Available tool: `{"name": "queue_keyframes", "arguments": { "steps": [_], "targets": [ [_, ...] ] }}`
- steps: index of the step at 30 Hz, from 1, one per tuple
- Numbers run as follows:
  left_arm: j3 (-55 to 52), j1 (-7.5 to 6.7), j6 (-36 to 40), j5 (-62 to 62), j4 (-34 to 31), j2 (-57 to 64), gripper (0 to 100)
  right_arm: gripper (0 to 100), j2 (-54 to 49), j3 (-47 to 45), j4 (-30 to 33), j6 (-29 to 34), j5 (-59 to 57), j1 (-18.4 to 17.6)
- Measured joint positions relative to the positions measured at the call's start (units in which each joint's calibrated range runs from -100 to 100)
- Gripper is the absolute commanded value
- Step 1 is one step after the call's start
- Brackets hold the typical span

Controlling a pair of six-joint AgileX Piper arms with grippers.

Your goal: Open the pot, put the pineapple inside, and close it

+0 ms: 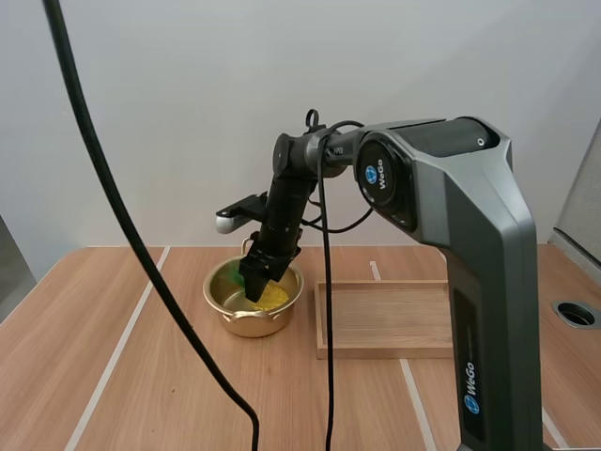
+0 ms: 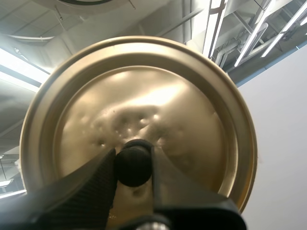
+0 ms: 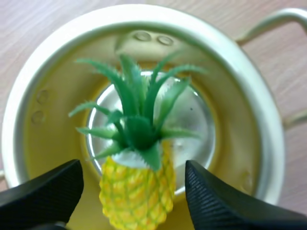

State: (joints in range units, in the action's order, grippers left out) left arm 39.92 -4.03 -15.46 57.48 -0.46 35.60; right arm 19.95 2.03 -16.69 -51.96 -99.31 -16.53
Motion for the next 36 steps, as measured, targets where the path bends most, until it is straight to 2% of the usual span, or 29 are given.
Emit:
{"name": "queue_keyframes", "arguments": {
  "steps": [3, 7, 10, 15, 24, 30, 36],
  "targets": [
    [0.00, 0.00, 0.00, 0.00, 0.00, 0.00, 0, 100, 0.00, 0.00, 3.16, 0.00, 0.00, -0.68],
    [0.00, 0.00, 0.00, 0.00, -0.21, 0.00, 0, 100, -0.41, 0.00, 11.22, 0.62, 0.00, -0.91],
    [0.00, 0.00, 0.00, 0.00, -0.32, 0.00, 0, 100, -2.62, 0.00, 12.41, 1.71, 0.00, -0.62],
    [0.00, 0.00, 0.44, 0.15, -0.41, 0.00, 0, 100, -8.92, 0.00, 9.34, 1.93, 1.73, 1.59],
    [0.00, 0.00, 2.08, 8.37, -0.54, -0.41, 0, 100, -25.39, 0.00, 4.23, 3.51, 19.19, 5.18],
    [0.06, 0.00, 3.94, 22.59, -0.54, -3.23, 0, 100, -36.68, 0.00, 4.21, 9.08, 30.59, 9.68],
    [-3.00, 0.00, 5.06, 35.71, -0.41, -6.74, 0, 100, -44.65, 0.00, 4.70, 12.83, 31.66, 13.68]
  ]
}}
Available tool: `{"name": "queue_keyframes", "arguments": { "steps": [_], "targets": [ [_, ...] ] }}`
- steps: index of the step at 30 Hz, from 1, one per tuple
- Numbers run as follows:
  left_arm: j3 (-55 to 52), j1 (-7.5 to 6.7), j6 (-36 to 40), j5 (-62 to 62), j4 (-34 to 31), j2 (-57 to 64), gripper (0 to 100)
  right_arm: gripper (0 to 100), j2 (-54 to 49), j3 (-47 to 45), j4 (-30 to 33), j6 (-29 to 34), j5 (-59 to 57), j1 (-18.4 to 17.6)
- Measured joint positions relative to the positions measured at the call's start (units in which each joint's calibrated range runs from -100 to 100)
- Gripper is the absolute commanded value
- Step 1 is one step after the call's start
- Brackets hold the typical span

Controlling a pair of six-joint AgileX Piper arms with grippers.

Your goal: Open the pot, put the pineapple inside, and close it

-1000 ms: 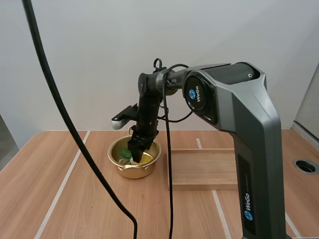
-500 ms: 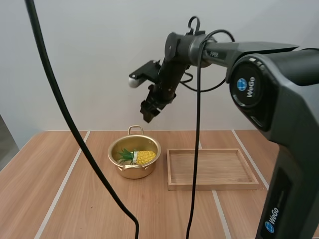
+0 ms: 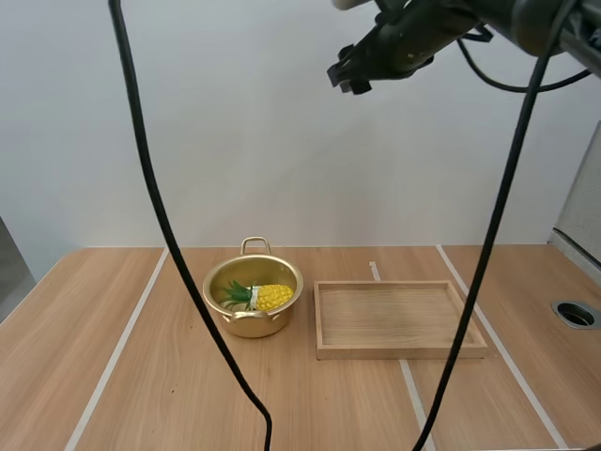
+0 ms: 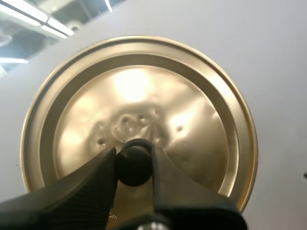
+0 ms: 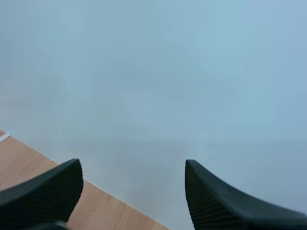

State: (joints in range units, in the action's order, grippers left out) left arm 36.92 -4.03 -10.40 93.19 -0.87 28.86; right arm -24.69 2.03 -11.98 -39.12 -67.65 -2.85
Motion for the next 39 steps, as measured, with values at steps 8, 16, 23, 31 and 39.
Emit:
{"name": "queue_keyframes", "arguments": {
  "steps": [8, 16, 23, 31, 39],
  "targets": [
    [-20.29, 0.00, 0.32, 0.07, 0.87, -0.69, 0, 100, -9.21, 0.00, 2.56, 1.03, -0.99, 1.68],
    [-42.40, 0.00, -0.35, -10.84, 3.37, -1.10, 0, 100, -16.06, 0.00, 3.08, 2.10, -1.35, 1.68],
    [-53.22, 0.00, -1.99, -13.61, 5.65, -6.38, 0, 100, -19.64, 0.00, 4.29, 4.89, -3.61, 1.68],
    [-54.47, 0.00, -7.99, -5.06, 11.41, -17.03, 0, 100, -21.74, 0.00, 4.72, 5.44, -9.69, 1.68],
    [-54.53, 0.00, -10.82, 0.58, 11.61, -26.49, 0, 100, -22.19, 0.00, 5.19, 5.44, -14.40, 1.68]
  ]
}}
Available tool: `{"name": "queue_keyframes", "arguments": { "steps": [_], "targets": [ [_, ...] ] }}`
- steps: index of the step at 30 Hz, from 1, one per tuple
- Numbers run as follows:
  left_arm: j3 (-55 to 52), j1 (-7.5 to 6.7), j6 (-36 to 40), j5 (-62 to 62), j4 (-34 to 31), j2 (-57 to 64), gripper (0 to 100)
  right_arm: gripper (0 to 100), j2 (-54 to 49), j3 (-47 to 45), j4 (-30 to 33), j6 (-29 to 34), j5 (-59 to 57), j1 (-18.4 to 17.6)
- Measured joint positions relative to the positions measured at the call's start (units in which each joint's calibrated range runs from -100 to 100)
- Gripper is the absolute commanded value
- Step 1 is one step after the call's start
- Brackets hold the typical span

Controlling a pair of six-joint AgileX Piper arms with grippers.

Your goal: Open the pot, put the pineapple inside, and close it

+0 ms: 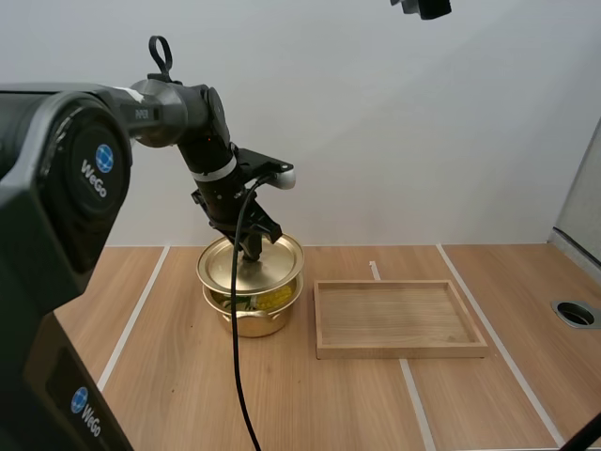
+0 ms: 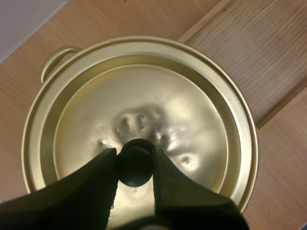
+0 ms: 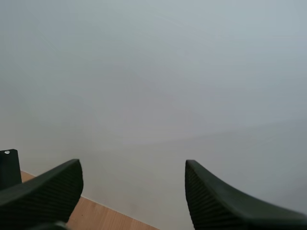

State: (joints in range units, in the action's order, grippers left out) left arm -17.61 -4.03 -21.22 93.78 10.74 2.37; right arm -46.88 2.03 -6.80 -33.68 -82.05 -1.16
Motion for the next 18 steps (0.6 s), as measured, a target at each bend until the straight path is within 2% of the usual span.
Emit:
{"name": "queue_keyframes", "arguments": {
  "steps": [4, 9, 18],
  "targets": [
    [0.00, 0.00, -1.17, -1.28, 0.00, -6.05, 0, 100, 0.00, 0.00, 0.11, 0.00, -0.15, 0.00],
    [-0.10, 0.00, -1.39, -6.49, -0.55, -7.99, 0, 100, 0.00, 0.00, 0.60, 0.00, -0.15, 0.00],
    [-0.10, 0.00, -2.27, -7.26, -0.68, -9.27, 0, 100, 0.00, 0.00, 1.41, 0.00, -0.15, 0.00]
  ]
}}
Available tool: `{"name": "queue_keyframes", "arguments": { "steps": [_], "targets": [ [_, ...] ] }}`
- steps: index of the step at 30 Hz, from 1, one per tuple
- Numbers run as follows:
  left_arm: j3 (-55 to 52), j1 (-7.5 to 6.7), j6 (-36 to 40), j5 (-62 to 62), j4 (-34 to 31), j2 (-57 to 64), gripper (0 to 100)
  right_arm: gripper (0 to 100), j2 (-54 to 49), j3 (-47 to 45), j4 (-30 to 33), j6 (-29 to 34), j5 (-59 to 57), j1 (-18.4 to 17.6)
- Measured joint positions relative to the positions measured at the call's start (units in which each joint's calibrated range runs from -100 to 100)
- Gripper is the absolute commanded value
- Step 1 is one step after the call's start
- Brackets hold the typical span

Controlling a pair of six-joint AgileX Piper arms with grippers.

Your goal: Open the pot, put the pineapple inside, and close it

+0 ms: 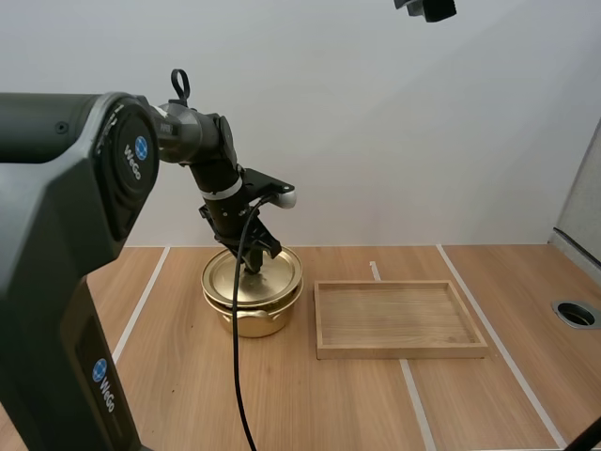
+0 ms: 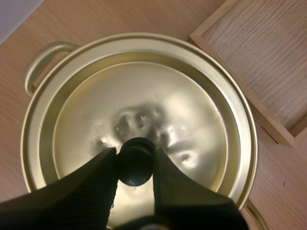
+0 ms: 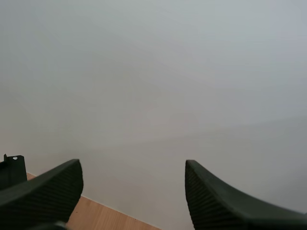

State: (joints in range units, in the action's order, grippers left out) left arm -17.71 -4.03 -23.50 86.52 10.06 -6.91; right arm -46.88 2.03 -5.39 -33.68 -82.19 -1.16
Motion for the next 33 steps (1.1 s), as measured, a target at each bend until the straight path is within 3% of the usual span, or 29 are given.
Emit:
{"name": "queue_keyframes", "arguments": {
  "steps": [24, 26, 29, 32, 33],
  "targets": [
    [0.00, 0.00, -0.64, 4.64, 0.00, -0.64, 1, 100, 0.00, 0.00, 0.09, 0.00, -0.75, 0.00],
    [0.00, 0.00, -0.64, 4.64, 0.00, -0.64, 10, 100, 0.00, 0.00, 0.09, 0.00, -0.75, 0.00],
    [0.00, 0.00, -0.37, 4.88, 0.00, -0.64, 40, 100, 0.00, 0.00, 0.09, 0.00, -0.88, 0.00],
    [0.00, 0.00, -0.48, 6.71, 0.00, -0.64, 89, 100, 0.00, 0.00, 0.09, 0.00, -1.87, 0.00],
    [0.00, 0.00, -0.73, 8.00, -0.03, -0.64, 100, 100, 0.00, 0.00, 0.09, 0.00, -2.07, 0.00]
  ]
}}
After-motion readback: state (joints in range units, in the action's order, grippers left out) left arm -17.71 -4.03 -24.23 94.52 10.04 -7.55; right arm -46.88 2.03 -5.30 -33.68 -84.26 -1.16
